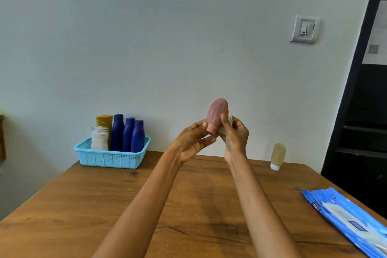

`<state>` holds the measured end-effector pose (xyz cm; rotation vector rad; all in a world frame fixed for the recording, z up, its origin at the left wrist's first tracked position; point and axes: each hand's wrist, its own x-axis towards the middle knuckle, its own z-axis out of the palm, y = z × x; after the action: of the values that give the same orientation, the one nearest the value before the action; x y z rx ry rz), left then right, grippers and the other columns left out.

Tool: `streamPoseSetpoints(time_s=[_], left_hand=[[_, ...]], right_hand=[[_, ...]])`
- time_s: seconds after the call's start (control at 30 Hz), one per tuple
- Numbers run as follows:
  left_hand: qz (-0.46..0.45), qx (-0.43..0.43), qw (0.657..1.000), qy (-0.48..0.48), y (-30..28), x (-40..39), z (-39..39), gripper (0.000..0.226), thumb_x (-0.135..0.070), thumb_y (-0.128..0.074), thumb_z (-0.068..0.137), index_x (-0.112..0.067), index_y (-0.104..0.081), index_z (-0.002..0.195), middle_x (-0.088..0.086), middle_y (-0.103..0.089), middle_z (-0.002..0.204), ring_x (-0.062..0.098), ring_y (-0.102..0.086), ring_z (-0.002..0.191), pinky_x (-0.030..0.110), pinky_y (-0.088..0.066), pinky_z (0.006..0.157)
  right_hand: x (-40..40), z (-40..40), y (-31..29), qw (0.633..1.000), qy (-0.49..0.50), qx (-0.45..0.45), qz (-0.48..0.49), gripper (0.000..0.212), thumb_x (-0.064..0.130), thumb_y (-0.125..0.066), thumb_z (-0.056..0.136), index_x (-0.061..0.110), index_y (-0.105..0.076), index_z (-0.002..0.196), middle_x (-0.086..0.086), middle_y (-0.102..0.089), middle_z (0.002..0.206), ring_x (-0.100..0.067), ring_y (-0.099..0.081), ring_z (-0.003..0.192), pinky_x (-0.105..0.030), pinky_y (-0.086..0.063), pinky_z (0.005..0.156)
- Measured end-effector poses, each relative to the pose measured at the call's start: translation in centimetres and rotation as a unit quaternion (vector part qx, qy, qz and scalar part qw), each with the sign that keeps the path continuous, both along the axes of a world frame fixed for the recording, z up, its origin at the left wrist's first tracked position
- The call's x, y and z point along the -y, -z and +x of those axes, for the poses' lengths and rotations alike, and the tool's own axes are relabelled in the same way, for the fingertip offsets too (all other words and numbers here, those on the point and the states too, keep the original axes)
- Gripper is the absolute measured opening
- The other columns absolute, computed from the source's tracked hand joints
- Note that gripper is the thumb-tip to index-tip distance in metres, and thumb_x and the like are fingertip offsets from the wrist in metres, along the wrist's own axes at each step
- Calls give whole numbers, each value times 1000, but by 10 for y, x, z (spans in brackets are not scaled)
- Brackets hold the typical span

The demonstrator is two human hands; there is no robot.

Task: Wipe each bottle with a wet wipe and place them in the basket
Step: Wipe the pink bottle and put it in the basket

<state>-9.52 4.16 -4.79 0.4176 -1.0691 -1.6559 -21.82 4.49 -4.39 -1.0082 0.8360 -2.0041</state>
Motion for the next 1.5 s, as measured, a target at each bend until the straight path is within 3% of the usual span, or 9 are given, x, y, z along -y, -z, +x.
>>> streamPoseSetpoints(time_s=[0.13, 0.37, 0.47, 0.6, 0.73, 0.97, 1.27, 1.37, 1.5], left_hand=[[16, -20, 1000, -13, 2, 0, -5, 24, 3, -54, 90, -5, -57, 112, 16, -70, 92, 28, -69, 82, 37, -57, 83], [-9, -22, 992, -124, -7, 3, -7, 34, -2, -66, 83, -12, -61, 115, 9, -72, 84, 19, -66, 74, 30, -56, 74], [2, -14, 982, -186, -6, 6, -1, 34, -4, -69, 81, -14, -62, 113, 6, -71, 87, 16, -65, 73, 30, -52, 73], [14, -13, 973, -232, -2, 10, 5, 27, -2, -65, 84, -10, -64, 109, 4, -69, 89, 17, -62, 79, 27, -50, 71], [-6, 19, 980, -197, -3, 7, 4, 29, -4, -67, 83, -9, -65, 111, 4, -71, 84, 17, -63, 77, 26, -48, 67], [-35, 104, 988, -107, 0, -1, -8, 28, -5, -66, 83, -7, -65, 111, 6, -72, 79, 15, -68, 69, 24, -45, 66], [13, 152, 986, -69, 5, -3, -10, 31, -4, -65, 84, -3, -62, 114, 10, -67, 91, 20, -61, 77, 26, -49, 69], [13, 145, 985, -91, 5, -1, -9, 32, -3, -66, 84, -2, -62, 115, 11, -67, 90, 20, -60, 76, 26, -49, 69], [28, 81, 989, -118, -1, 3, -4, 26, -3, -66, 83, -2, -64, 110, 12, -66, 86, 21, -58, 73, 23, -50, 61]], right_hand=[[2, 6, 3, 995, 79, -62, -5, 30, 25, -68, 85, 7, -66, 109, -8, -69, 102, -22, -67, 92, -36, -58, 77], [-2, 14, 6, 941, 159, -291, -64, 30, 33, -56, 93, 9, -69, 104, 0, -66, 86, -6, -59, 76, -4, -41, 62], [-4, 21, 9, 913, 175, -357, -98, 28, 27, -53, 95, 6, -70, 98, -2, -64, 85, -3, -57, 69, -4, -39, 57], [-3, 24, 14, 876, 163, -433, -138, 26, 20, -62, 90, 14, -67, 115, 2, -64, 93, -5, -59, 83, -5, -43, 65], [-4, 19, 14, 852, 246, -440, -142, 26, 20, -67, 86, 14, -69, 111, -2, -67, 105, -11, -56, 99, -9, -41, 68], [1, -1, 1, 844, 340, -405, -94, 21, 25, -67, 86, 15, -72, 104, -3, -68, 97, -19, -54, 97, -16, -35, 57], [7, -16, 2, 899, 249, -358, -37, 32, 17, -48, 97, 11, -58, 127, -8, -59, 126, -22, -53, 116, -20, -40, 82], [7, -15, 5, 889, 221, -397, -54, 32, 15, -48, 97, 11, -58, 127, -9, -58, 123, -20, -57, 111, -18, -43, 84], [2, -6, 4, 857, 231, -445, -123, 25, 19, -54, 95, 11, -66, 116, -6, -64, 98, -13, -60, 84, -11, -43, 66]])
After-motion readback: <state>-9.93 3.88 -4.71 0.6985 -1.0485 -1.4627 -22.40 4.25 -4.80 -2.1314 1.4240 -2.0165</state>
